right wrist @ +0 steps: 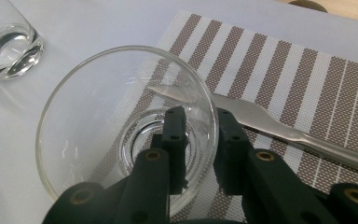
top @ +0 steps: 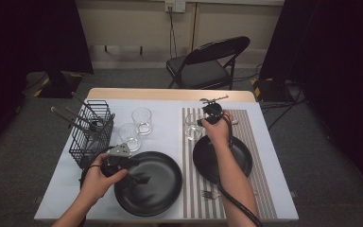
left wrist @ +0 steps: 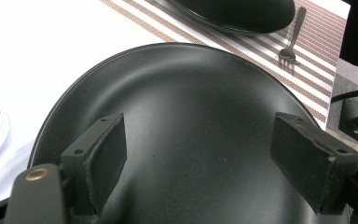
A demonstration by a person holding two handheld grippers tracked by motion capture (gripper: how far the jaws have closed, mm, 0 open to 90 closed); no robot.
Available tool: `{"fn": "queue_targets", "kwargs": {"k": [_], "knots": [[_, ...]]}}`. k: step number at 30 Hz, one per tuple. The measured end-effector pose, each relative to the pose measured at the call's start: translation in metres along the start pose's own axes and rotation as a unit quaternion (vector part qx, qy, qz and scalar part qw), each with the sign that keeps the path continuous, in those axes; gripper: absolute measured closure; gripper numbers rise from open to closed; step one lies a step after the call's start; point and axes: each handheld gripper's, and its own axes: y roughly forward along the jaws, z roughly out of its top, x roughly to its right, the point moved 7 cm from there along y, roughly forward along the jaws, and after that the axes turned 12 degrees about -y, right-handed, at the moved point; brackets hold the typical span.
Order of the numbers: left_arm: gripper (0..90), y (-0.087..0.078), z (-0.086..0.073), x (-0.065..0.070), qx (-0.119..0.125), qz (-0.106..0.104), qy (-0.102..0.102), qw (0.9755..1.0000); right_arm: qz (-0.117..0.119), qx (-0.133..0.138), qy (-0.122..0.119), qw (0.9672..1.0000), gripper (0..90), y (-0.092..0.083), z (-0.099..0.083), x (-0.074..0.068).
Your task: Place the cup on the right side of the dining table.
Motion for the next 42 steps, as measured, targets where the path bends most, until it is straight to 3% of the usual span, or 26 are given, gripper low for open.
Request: {"fn": "queue_targets", "kwargs": {"k": [16,23,42], "knots": [[18.4,0.001,0.002,0.000,-0.002,-0.002,0.003,1.0000,0.001,0.002,0.005,1.0000,71.6,-0.001,0.001,-0.001],[18.5,0.003,0.001,0.000,-0.007,-0.001,0.005,1.0000,0.006,0.012,0.020,0.9997,59.5,-0.004,0.002,0.001],[18.6,0.003,0.002,0.003,-0.003,-0.004,0.004,1.0000,0.010,0.033,0.015,0.9993,33.5,-0.016,0.010,-0.002]]}}
